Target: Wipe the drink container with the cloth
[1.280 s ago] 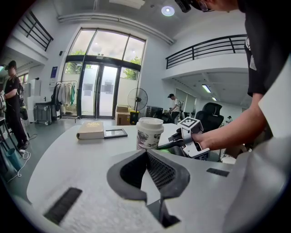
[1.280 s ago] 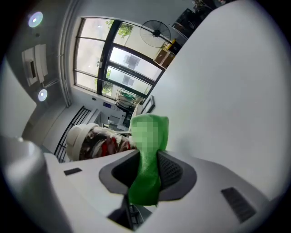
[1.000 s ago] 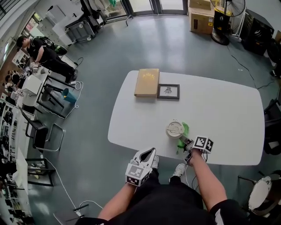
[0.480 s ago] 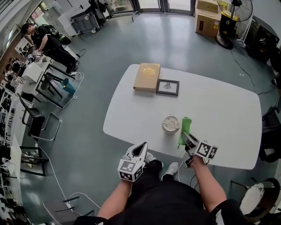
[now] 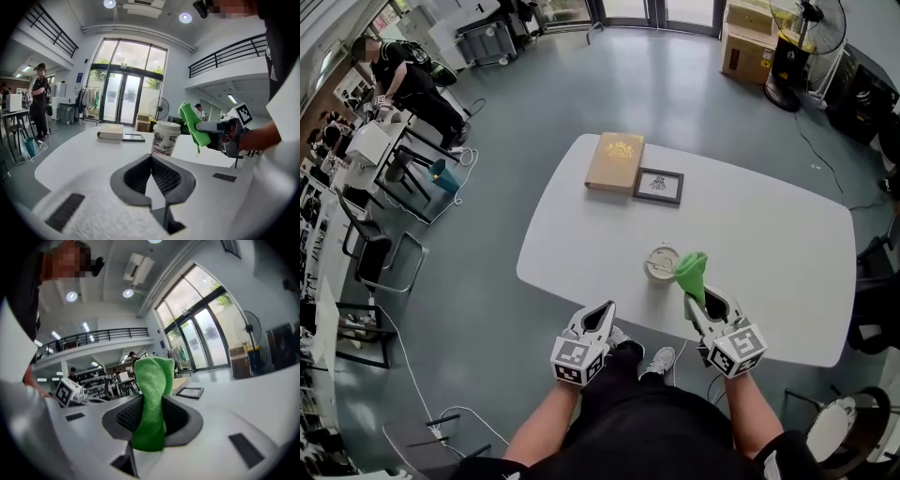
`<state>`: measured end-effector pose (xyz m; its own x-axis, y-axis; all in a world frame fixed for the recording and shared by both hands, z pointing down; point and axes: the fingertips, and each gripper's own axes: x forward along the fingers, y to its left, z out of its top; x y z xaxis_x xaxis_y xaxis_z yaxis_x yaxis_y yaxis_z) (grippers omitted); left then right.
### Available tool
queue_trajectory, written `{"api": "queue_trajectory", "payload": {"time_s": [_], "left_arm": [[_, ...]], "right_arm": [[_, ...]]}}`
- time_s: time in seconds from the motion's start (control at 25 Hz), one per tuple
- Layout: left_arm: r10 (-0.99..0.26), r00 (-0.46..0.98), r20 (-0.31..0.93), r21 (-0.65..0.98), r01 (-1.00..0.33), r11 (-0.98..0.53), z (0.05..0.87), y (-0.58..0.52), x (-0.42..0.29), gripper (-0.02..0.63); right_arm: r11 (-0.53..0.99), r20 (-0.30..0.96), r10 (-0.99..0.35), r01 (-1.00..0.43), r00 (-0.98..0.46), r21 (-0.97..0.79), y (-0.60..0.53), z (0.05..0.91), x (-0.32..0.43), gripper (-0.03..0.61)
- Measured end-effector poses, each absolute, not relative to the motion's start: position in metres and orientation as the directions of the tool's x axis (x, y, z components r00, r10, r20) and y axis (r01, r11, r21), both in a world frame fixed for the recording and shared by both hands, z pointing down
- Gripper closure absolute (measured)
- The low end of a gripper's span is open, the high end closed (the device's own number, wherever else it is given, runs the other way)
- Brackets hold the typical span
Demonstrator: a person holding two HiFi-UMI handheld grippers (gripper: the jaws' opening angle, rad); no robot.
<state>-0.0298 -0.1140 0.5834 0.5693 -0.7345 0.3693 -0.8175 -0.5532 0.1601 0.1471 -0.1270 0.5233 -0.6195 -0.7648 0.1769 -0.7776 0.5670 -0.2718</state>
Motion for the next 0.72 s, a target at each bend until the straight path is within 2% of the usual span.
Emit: {"api": "queue_trajectory", "payload": {"time_s": [0.12, 0.24, 0.48, 0.72], "left_arm": [[-0.73, 0.575, 0.37, 0.157, -0.813, -0.561, 0.584, -0.114, -0.026, 0.604], [-0.724, 0.581, 0.373, 0.162, -0.809, -0.566, 0.587, -0.112, -0.023, 0.604], [-0.719, 0.582, 0.38, 0.167, -0.808, -0.565, 0.593, -0.111, -0.024, 0.604], [-0.704, 0.585, 0.403, 0.17, -0.803, -0.571, 0.605, -0.111, -0.022, 0.604]], "right_arm": [[0.606, 0.223, -0.771, -0.795, -0.596, -0.029, -0.121, 0.519, 0.135, 0.46], [0.634, 0.256, -0.765, -0.76, -0.591, 0.142, -0.112, 0.524, 0.122, 0.462], [0.665, 0.339, -0.745, -0.61, -0.574, 0.43, -0.106, 0.534, 0.095, 0.462], [0.678, 0.451, -0.724, -0.414, -0.523, 0.608, -0.107, 0.571, 0.078, 0.462]]}}
